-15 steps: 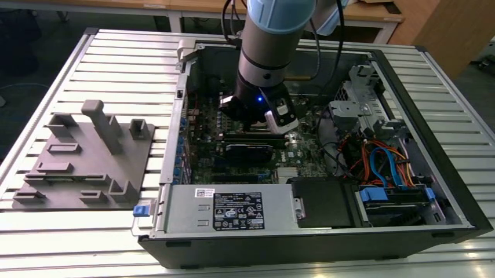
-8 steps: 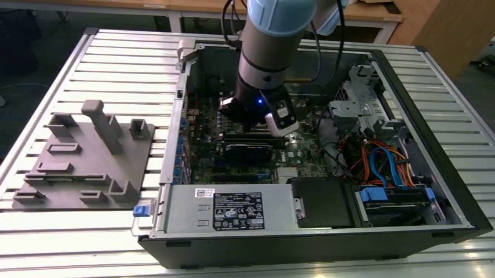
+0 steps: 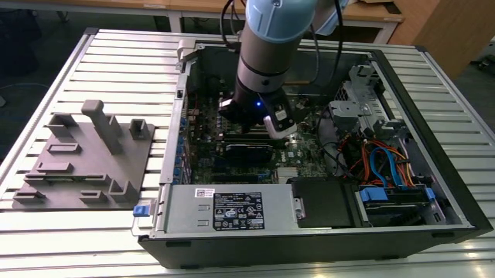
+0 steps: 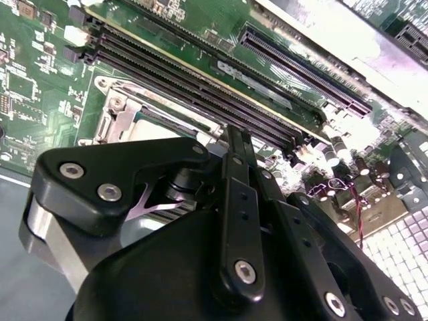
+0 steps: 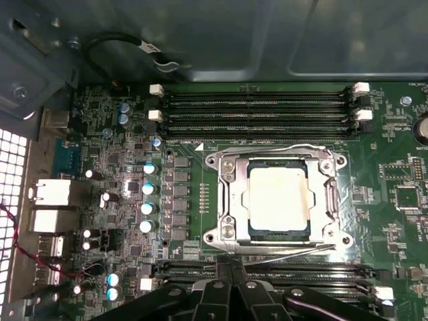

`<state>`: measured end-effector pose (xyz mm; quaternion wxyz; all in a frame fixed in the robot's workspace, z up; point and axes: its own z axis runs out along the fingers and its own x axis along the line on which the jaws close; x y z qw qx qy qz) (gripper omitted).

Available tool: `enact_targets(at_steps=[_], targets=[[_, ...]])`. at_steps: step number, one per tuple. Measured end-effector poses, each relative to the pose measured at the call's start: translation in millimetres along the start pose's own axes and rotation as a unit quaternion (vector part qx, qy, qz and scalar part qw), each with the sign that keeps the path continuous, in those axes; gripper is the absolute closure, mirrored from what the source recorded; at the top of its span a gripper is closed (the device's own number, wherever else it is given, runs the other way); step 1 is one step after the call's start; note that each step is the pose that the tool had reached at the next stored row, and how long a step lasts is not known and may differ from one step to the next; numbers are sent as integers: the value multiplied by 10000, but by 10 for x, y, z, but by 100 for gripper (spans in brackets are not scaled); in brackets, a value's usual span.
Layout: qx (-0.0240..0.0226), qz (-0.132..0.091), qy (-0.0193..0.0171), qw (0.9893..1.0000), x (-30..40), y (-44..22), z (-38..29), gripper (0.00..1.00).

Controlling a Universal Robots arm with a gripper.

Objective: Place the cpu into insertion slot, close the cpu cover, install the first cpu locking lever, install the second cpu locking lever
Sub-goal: 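Install the second cpu locking lever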

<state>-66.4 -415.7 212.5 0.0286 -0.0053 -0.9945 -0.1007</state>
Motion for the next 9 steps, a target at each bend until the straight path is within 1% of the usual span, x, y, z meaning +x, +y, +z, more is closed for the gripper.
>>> enact_targets(at_steps=[4,9], targets=[[-79,-5,1,10000,9,-18,38,90],[-194,-11,3,9998,8,-48,81,90]])
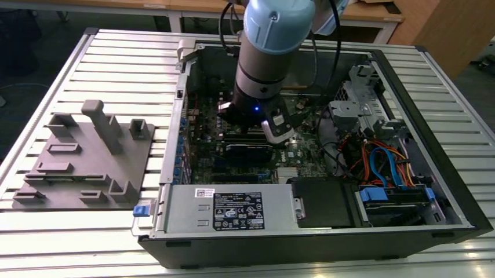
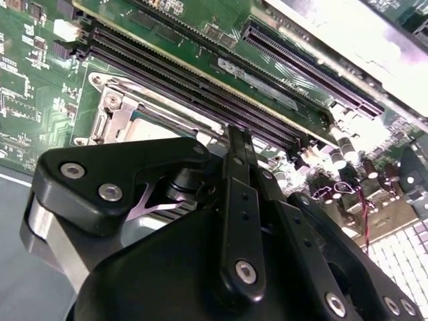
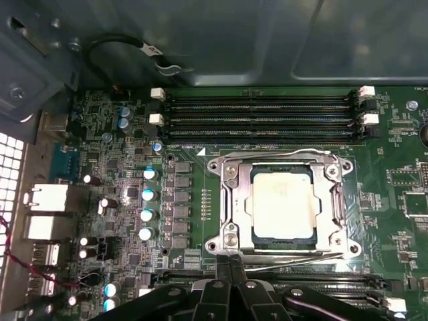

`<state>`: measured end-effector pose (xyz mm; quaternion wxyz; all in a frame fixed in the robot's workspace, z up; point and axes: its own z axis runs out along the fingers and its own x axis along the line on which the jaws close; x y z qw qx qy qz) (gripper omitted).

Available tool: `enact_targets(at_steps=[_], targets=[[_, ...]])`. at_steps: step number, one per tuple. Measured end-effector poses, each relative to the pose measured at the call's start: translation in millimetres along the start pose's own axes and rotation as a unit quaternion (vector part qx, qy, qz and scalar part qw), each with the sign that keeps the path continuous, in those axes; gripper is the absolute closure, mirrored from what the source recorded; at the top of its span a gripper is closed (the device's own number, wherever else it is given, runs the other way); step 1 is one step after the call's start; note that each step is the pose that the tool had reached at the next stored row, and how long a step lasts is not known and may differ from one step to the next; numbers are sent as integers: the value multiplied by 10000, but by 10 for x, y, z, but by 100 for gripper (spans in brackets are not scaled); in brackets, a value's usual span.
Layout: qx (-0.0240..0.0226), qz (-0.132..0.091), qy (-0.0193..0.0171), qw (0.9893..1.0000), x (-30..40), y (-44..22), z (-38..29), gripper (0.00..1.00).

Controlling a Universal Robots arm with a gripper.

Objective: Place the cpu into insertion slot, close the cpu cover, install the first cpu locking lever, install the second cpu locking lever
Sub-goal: 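Install the second cpu locking lever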

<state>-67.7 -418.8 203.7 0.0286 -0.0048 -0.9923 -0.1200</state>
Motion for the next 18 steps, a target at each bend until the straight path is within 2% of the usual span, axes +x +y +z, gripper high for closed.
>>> enact_targets(at_steps=[3,4,18], targets=[[-104,-6,2,9999,-1,-32,1,90],[-123,-6,2,9999,0,-34,1,90],[-129,-7,2,9999,-1,-34,1,90]])
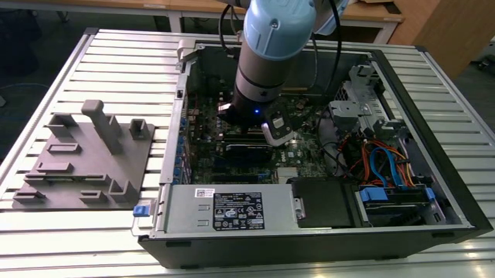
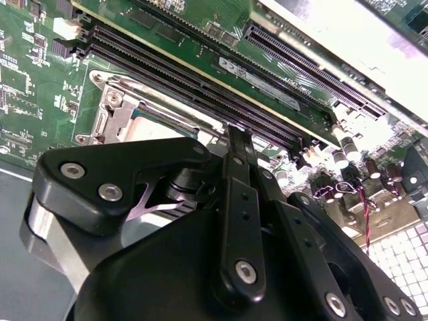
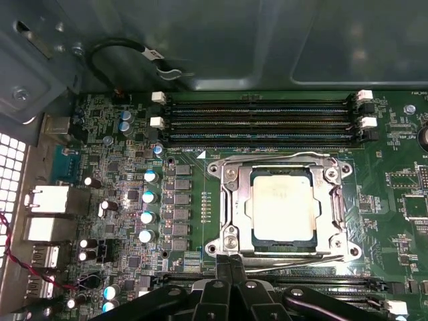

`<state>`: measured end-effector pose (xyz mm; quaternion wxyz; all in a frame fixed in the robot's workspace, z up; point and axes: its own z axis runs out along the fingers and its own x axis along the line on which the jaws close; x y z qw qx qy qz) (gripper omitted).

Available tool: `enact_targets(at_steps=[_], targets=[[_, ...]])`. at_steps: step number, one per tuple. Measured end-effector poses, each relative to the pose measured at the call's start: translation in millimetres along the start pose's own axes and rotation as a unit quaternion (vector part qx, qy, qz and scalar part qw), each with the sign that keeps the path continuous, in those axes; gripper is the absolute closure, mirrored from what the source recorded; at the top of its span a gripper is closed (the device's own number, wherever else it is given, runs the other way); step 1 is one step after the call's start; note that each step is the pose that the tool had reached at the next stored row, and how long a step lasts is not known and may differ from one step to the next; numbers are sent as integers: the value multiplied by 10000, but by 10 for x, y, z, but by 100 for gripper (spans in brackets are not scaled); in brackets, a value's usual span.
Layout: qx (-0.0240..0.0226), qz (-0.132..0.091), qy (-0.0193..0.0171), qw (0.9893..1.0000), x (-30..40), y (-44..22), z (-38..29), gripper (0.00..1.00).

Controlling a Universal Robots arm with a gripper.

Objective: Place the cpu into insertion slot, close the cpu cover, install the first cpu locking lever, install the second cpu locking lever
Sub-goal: 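Install the second cpu locking lever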

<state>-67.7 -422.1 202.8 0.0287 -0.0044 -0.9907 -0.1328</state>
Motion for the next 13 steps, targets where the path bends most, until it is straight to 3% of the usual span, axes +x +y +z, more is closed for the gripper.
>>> enact_targets(at_steps=[6,13], targets=[[-73,-4,1,10000,9,-3,-1,90],[-89,-2,0,10000,9,-51,-11,90]])
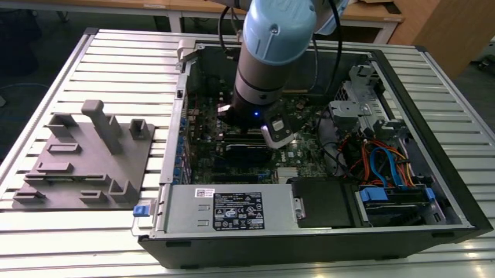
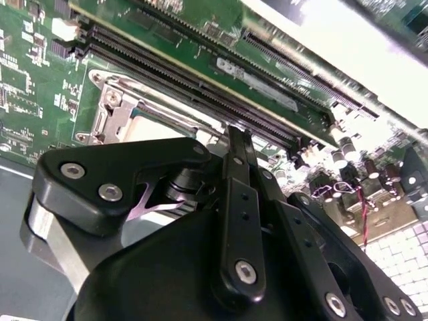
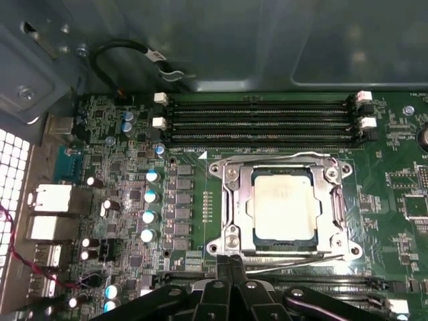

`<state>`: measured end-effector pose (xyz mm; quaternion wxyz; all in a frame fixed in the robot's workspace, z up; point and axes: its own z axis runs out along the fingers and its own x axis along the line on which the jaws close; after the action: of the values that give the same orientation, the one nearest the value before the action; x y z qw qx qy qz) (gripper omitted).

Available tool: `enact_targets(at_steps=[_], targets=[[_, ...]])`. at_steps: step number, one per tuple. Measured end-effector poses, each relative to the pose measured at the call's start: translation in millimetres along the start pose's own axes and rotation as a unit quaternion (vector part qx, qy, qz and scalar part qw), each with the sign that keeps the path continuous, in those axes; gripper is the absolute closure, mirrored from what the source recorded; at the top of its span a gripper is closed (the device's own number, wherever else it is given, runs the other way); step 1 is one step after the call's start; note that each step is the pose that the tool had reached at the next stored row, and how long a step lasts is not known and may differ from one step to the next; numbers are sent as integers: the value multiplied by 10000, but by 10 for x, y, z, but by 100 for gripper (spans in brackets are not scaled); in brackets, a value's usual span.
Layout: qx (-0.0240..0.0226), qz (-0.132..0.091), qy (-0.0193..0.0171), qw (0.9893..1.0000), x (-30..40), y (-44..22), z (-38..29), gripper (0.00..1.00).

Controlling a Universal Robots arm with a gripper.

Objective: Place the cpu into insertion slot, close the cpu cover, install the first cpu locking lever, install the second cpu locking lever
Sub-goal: 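Install the second cpu locking lever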

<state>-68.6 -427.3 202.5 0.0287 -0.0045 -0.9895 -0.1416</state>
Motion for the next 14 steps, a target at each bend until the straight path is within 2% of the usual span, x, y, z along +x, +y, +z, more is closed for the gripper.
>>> enact_targets(at_steps=[3,8,14], targets=[[-20,11,-4,10000,0,-37,-8,90],[-138,7,-2,9999,11,-47,18,90],[-181,17,-5,9998,38,-63,72,90]])
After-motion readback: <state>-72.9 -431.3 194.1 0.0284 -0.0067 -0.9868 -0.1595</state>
